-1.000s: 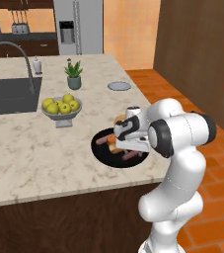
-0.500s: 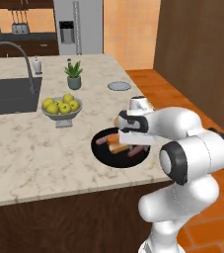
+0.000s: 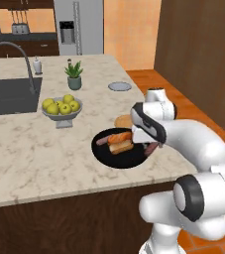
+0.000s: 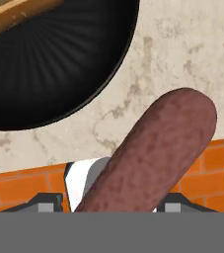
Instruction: Place one bun and one sausage from the bowl on each plate.
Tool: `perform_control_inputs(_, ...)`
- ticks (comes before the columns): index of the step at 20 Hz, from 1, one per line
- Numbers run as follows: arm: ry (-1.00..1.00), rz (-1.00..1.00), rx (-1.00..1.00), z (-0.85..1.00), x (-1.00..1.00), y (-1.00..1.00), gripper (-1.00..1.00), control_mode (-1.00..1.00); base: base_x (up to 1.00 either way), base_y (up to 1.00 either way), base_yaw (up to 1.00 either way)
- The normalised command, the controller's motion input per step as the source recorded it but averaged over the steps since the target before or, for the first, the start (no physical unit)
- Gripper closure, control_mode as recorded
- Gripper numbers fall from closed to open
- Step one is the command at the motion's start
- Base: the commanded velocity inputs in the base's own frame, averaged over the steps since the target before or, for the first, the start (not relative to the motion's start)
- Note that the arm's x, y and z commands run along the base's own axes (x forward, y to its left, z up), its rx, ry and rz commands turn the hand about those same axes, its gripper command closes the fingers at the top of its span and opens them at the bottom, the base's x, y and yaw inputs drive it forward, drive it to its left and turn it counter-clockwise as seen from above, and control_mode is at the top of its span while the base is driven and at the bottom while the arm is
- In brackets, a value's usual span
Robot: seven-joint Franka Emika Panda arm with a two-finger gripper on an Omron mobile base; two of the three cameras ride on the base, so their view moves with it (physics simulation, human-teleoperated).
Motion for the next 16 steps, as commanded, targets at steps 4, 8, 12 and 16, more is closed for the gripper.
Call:
perform_control_inputs(4, -0.01, 0.18, 0.0, 0.69, -0.67, -0.02, 1.0, -1.0, 0.0, 0.0, 0.0)
perform_control_inputs(8, -0.04, 0.1, 0.03, 0.55, -0.55, -0.22, 1.0, -1.0, 0.0, 0.0, 0.0)
perform_control_inputs(12, -0.07, 0.01, 0.12, 0.36, -0.48, -0.38, 1.0, -1.0, 0.0, 0.0, 0.0)
perform_control_inputs(16, -0.06, 0.0, 0.04, 0.25, -0.29, -0.05, 1.0, -1.0, 0.0, 0.0, 0.0)
